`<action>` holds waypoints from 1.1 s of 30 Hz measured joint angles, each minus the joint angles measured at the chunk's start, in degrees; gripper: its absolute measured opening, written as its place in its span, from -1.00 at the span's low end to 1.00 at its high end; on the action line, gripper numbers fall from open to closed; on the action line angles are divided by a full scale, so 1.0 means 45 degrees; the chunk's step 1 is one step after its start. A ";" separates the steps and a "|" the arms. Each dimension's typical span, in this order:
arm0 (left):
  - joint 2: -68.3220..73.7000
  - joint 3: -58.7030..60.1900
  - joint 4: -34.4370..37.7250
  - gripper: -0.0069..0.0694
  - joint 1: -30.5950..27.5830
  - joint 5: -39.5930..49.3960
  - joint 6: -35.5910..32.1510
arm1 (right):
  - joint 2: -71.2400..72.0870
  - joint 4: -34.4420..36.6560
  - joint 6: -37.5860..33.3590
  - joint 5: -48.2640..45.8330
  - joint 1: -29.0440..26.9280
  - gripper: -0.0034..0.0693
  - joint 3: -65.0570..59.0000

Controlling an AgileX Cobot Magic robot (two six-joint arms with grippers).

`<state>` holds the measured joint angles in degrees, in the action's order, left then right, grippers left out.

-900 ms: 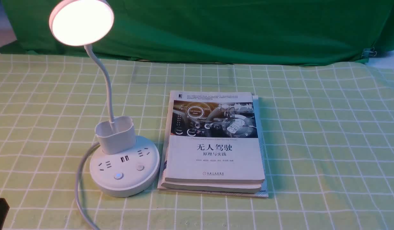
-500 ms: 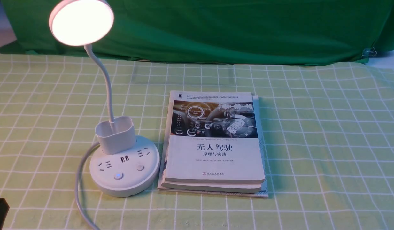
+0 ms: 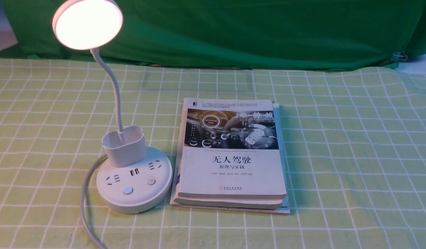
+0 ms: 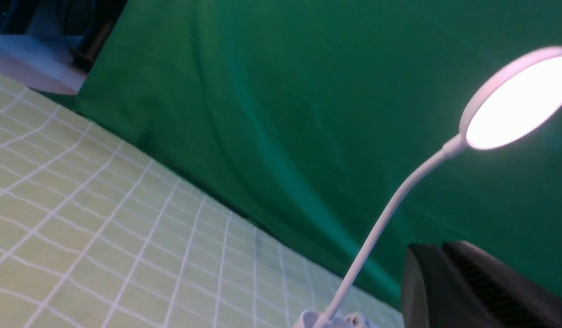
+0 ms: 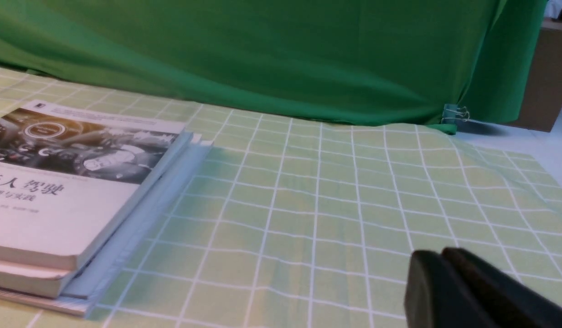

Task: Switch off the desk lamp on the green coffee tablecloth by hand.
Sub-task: 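Press the power button on the round power strip under the lamp with the left gripper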

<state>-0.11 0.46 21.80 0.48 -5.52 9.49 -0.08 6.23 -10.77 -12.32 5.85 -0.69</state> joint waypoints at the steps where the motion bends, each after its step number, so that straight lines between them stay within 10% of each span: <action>1: 0.0000 0.0000 0.0056 -0.81 0.0000 0.0021 0.0238 | 0.0000 0.0000 0.0000 0.0000 0.0000 -0.82 0.0000; 8: 0.1836 -0.2862 -0.0717 -0.81 0.0000 0.4335 0.0424 | 0.0000 0.0000 0.0000 0.0000 0.0000 -0.82 0.0000; 16: 0.8058 -0.7110 -0.1065 -0.81 0.0156 1.0605 -0.3320 | 0.0000 0.0000 0.0000 0.0000 0.0000 -0.82 0.0000; 33: 1.4537 -0.9794 -0.2388 -0.81 0.5388 1.1884 -0.3895 | 0.0000 0.0000 0.0000 0.0000 0.0000 -0.82 0.0000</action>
<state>65.31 -43.61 11.05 24.73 47.95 -8.04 -0.08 6.23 -10.77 -12.32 5.85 -0.69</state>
